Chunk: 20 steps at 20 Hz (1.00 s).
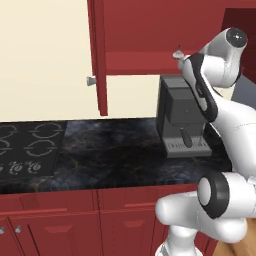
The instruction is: Pick the garlics from the cabinet and place them in one bowl. Pick the orange from the sink and place it in the other bowl.
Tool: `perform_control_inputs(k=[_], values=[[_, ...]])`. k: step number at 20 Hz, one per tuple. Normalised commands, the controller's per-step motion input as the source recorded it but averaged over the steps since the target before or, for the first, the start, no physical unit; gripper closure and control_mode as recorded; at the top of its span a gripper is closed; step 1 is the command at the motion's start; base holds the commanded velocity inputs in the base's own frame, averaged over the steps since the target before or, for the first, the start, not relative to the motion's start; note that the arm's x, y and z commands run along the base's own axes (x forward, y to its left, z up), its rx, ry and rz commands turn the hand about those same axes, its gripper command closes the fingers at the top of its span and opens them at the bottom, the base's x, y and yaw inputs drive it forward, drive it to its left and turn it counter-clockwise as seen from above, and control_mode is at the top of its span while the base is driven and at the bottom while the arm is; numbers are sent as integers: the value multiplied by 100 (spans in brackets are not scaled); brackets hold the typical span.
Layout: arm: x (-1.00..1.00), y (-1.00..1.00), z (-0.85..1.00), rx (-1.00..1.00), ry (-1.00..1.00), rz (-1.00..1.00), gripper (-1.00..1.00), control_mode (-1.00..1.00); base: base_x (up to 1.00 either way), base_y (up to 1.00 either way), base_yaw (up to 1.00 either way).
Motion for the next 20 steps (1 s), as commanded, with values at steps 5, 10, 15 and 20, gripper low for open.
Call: perform_control_inputs(k=[5,10,15,20], values=[[53,-12,-14,0,0,0,-100,-100,0,0,0],[54,-11,-18,2,0,0,-100,-100,0,0,0],[44,-12,0,3,2,0,-100,-100,0,0,0],[53,-13,0,0,8,0,-100,-100,0,0,0]])
